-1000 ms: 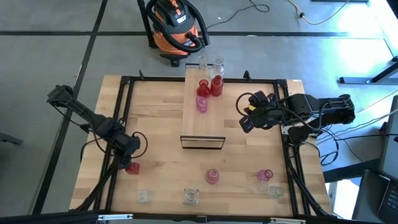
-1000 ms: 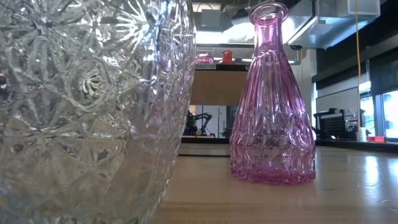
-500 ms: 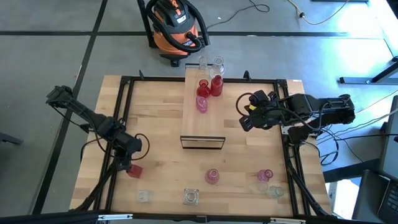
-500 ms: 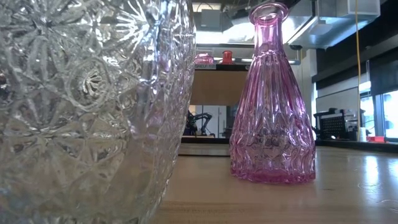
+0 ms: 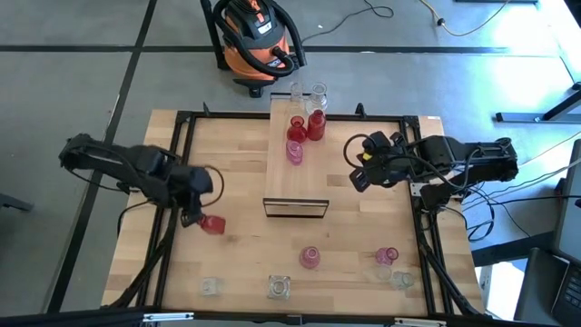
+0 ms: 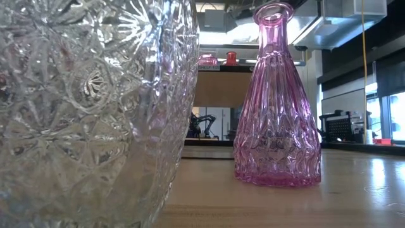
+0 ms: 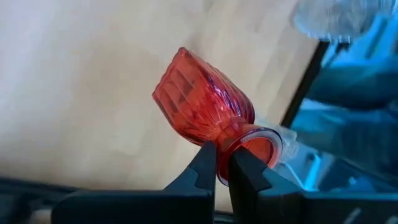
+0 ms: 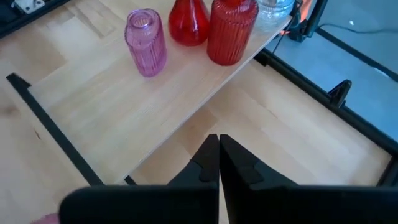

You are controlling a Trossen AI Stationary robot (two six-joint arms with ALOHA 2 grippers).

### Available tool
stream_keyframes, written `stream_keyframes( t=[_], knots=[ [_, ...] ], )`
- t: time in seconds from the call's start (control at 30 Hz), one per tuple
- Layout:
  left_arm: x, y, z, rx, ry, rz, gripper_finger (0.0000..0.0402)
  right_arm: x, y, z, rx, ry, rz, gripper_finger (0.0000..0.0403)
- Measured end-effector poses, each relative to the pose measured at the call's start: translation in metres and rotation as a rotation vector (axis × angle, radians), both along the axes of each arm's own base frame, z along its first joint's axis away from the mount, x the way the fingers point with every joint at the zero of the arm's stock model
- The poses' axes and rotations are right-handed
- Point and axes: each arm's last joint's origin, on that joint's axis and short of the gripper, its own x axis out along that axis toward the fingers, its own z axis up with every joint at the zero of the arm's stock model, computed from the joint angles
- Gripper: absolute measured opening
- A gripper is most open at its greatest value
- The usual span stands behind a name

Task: Sort vases onto shelf
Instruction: Put the red vase on the shelf aligned with the other red vases

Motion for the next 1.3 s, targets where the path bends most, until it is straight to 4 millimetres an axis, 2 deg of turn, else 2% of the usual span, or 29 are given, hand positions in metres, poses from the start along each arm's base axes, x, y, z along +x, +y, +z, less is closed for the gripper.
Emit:
stream_keyframes(
  t=[0.17, 0.33, 0.47, 0.6, 0.83, 1.07, 1.2, 1.3],
  knots=[
    [0.014, 0.02, 0.036, 0.035, -0.006, 0.08, 0.0011, -0.003, 0.0, 0.003, -0.02, 0.01, 0.047, 0.0001],
    [0.047, 0.048, 0.065, 0.015, -0.048, 0.155, 0.0011, -0.011, -0.002, 0.008, -0.015, -0.016, 0.054, 0.0001],
    [0.076, 0.081, 0.087, 0.089, -0.077, 0.148, 0.0012, -0.019, -0.003, 0.013, 0.002, -0.04, 0.063, 0.0001],
    [0.093, 0.12, 0.1, 0.18, -0.003, 0.143, 0.0011, -0.023, -0.004, 0.017, -0.014, -0.07, 0.051, 0.0001],
    [0.12, 0.174, 0.11, 0.253, -0.066, 0.103, 0.0011, -0.016, -0.018, 0.019, 0.046, -0.124, -0.006, 0.0001],
    [0.124, 0.22, 0.101, 0.301, -0.048, 0.118, 0.0011, -0.013, -0.018, 0.021, 0.064, -0.19, -0.062, 0.0001],
    [0.129, 0.237, 0.086, 0.304, -0.006, 0.101, 0.0011, -0.014, -0.018, 0.021, 0.084, -0.204, -0.092, 0.0001],
    [0.132, 0.24, 0.081, 0.289, -0.011, 0.068, 0.0011, -0.014, -0.018, 0.021, 0.094, -0.215, -0.108, 0.0001]
  ],
)
